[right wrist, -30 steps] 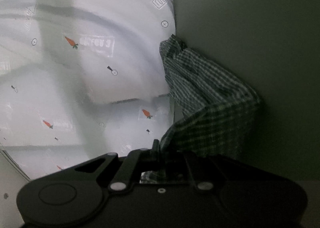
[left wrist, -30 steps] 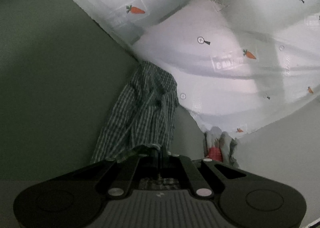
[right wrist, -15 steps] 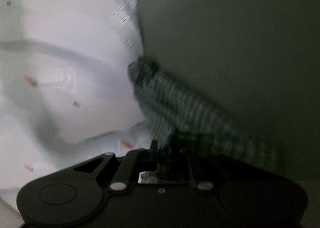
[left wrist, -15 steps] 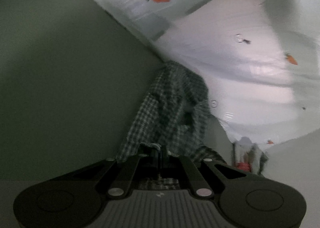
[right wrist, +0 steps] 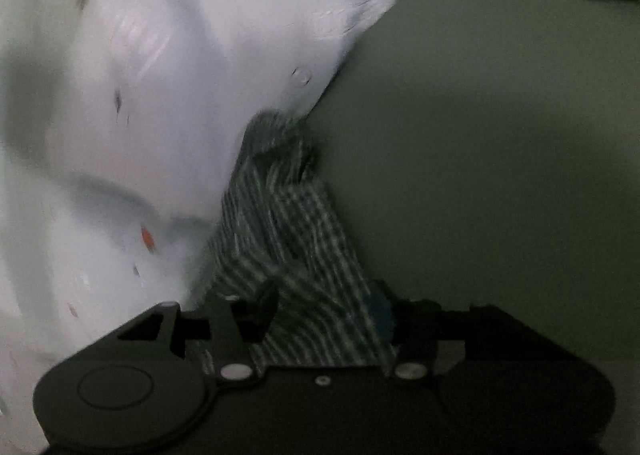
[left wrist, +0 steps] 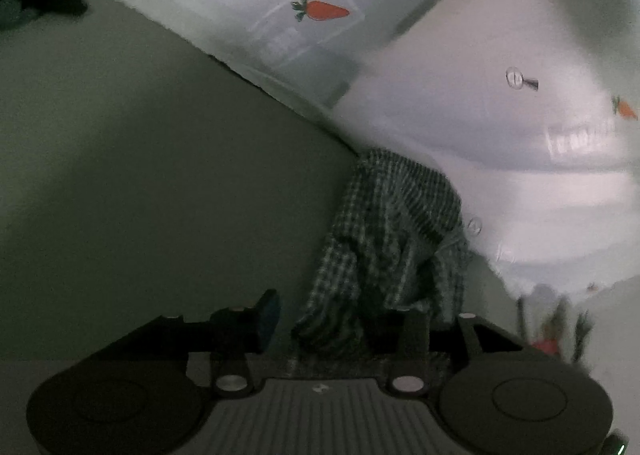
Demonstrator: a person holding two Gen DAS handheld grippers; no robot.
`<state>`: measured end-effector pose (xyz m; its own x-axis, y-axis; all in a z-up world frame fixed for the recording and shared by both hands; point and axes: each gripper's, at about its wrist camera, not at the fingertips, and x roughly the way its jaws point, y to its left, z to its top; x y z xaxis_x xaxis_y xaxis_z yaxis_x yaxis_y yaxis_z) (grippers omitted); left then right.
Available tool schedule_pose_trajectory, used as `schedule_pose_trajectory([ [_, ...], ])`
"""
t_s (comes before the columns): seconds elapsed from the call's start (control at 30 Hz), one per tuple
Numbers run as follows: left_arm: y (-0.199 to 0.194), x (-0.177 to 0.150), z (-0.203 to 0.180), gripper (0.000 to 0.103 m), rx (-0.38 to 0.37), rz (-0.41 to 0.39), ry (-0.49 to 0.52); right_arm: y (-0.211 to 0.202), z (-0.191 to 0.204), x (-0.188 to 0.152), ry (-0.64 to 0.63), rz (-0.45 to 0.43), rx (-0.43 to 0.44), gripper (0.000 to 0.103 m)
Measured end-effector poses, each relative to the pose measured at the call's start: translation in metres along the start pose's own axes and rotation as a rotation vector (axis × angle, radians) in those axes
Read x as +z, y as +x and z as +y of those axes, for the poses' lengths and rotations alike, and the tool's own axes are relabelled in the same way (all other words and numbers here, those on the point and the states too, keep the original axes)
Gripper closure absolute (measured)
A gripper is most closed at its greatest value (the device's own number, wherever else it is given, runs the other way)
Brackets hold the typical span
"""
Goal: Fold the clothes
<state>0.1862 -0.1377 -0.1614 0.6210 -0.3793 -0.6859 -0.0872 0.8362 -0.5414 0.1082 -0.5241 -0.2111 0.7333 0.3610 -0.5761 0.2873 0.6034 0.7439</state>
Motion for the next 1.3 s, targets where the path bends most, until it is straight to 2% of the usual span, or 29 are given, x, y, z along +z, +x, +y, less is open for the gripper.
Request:
schedule_pose_trajectory([
  [0.1,0.005,-0.004,-0.003,0.054,0.023,0.032,0.049,0.015,0.006,-0.005,-0.060,0.056,-0.026,0.044],
  [0.17,0.010,-0.009,-0.007,0.053,0.039,0.054,0.069,0.021,0.008,-0.008,-0.088,0.076,-0.027,0.049],
  [0.23,0.014,-0.017,-0.008,0.053,0.053,0.079,0.087,0.021,0.010,-0.011,-0.119,0.065,-0.023,0.096],
  [0.33,0.023,-0.029,-0.008,0.053,0.079,0.124,0.099,0.014,0.009,-0.014,-0.168,0.027,-0.095,0.096],
  [0.5,0.024,-0.044,-0.007,0.053,0.132,0.159,0.124,0.018,-0.011,-0.011,-0.097,0.045,-0.245,0.095],
  [0.57,0.014,-0.049,-0.006,0.053,0.141,0.148,0.123,0.008,-0.013,-0.008,-0.067,0.023,-0.252,0.074],
  [0.6,0.007,-0.051,-0.004,0.052,0.140,0.141,0.110,-0.001,-0.014,-0.007,-0.048,0.001,-0.255,0.053],
  [0.63,0.001,-0.053,-0.002,0.051,0.139,0.134,0.097,-0.009,-0.016,-0.007,-0.024,-0.019,-0.240,0.049],
  [0.7,-0.012,-0.058,0.002,0.046,0.138,0.119,0.071,-0.025,-0.025,-0.009,0.071,-0.040,-0.200,0.048],
  [0.77,-0.025,-0.067,0.006,0.041,0.139,0.107,0.040,-0.041,-0.037,-0.013,0.204,-0.047,-0.149,0.042],
  [0.83,-0.039,-0.077,0.010,0.040,0.130,0.098,0.014,-0.055,-0.055,-0.029,0.388,-0.052,-0.067,0.036],
  [0.9,-0.051,-0.089,0.011,0.035,0.108,0.089,-0.015,-0.070,-0.072,-0.049,0.568,-0.053,0.006,0.032],
  [0.97,-0.058,-0.101,0.013,0.031,0.081,0.086,-0.052,-0.081,-0.083,-0.070,0.680,-0.038,0.040,0.029],
  [1.2,-0.060,-0.129,0.027,0.030,-0.022,0.133,-0.195,-0.093,-0.078,-0.104,0.688,0.039,0.050,0.024],
  [1.3,-0.058,-0.128,0.027,0.030,-0.028,0.138,-0.234,-0.085,-0.076,-0.113,0.712,0.086,0.059,0.024],
])
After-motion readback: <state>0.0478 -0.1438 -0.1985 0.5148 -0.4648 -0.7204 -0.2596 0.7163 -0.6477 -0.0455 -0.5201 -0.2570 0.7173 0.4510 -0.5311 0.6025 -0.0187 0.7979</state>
